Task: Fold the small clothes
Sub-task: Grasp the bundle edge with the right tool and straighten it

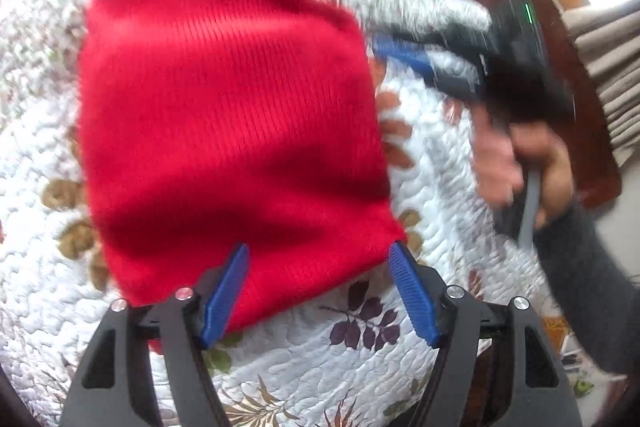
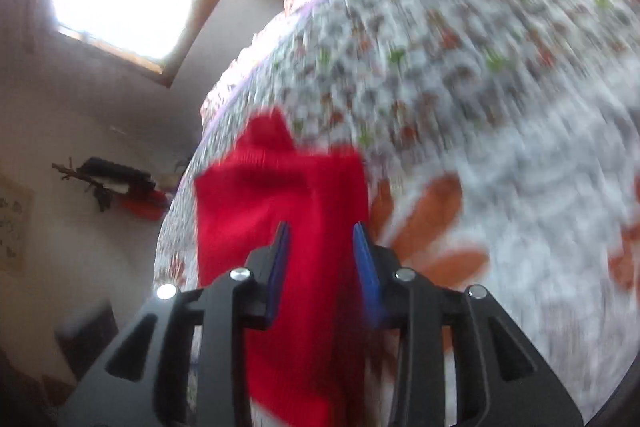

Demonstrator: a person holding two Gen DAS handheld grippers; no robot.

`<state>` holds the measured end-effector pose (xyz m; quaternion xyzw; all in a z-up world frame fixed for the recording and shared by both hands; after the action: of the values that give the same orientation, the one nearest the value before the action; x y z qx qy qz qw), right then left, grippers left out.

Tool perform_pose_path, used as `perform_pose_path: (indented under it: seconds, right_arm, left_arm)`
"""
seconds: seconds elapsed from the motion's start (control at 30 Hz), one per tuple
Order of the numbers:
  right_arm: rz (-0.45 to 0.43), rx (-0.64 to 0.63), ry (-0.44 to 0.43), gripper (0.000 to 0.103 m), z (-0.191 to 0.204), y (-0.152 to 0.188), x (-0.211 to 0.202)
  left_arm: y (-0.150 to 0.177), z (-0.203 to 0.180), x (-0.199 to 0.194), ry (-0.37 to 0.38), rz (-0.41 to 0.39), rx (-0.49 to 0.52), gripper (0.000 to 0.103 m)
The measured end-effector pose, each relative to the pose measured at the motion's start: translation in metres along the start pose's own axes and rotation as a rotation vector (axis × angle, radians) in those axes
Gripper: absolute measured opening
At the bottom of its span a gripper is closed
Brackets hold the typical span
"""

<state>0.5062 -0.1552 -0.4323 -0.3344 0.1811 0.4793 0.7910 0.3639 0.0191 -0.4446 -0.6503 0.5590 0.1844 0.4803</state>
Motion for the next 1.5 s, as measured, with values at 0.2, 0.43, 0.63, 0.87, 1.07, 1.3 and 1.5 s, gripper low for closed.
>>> perform_pose_path:
  seconds: [0.2,0.43,0.63,0.87,1.07,1.3,1.5]
  right_arm:
    - [0.136,-0.041,-0.012,0.033,0.005,0.058,0.005]
    - [0.163,-0.072,0.010,0.019,-0.004,0.066,0.027]
    - [0.147,0.074,-0.047,0.021,-0.018,0.066,-0.013]
    - [0.186,0.055,0.069,0.007,-0.024,0.076,0.002]
    - [0.127,0.007,0.009,0.013,0.005,0.079,-0.048]
    - [0.326,-0.072,0.018,0.010,0.007,0.131,-0.020]
    - [0.277,-0.054,0.024,0.034,0.007,0.092,-0.042]
  left_arm:
    - [-0.036,0.048,-0.005,-0.034,-0.083,-0.075,0.072]
    - [-0.037,0.075,0.020,0.013,-0.091,-0.095,0.068]
    - [-0.032,0.071,-0.011,0.089,-0.142,-0.115,0.068]
    - [-0.013,0.089,-0.008,0.096,-0.110,-0.148,0.065]
    - [-0.006,0.073,-0.041,0.200,-0.131,-0.165,0.064]
    - [0.047,0.095,-0.011,0.196,0.000,-0.246,0.062]
    - [0.043,0.096,-0.037,0.281,-0.032,-0.309,0.071]
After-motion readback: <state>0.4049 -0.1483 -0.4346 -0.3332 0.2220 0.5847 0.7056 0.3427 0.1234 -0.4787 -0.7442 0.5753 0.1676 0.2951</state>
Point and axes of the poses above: each gripper's, at about its wrist camera, not at the fingertips, and x roughly the way its jaws point, z to its left, y to its underside, the point moved 7 cm from there along x, roughly the way its jaws point, and after that the axes turned 9 degrees about -z, right-handed, at the moved point
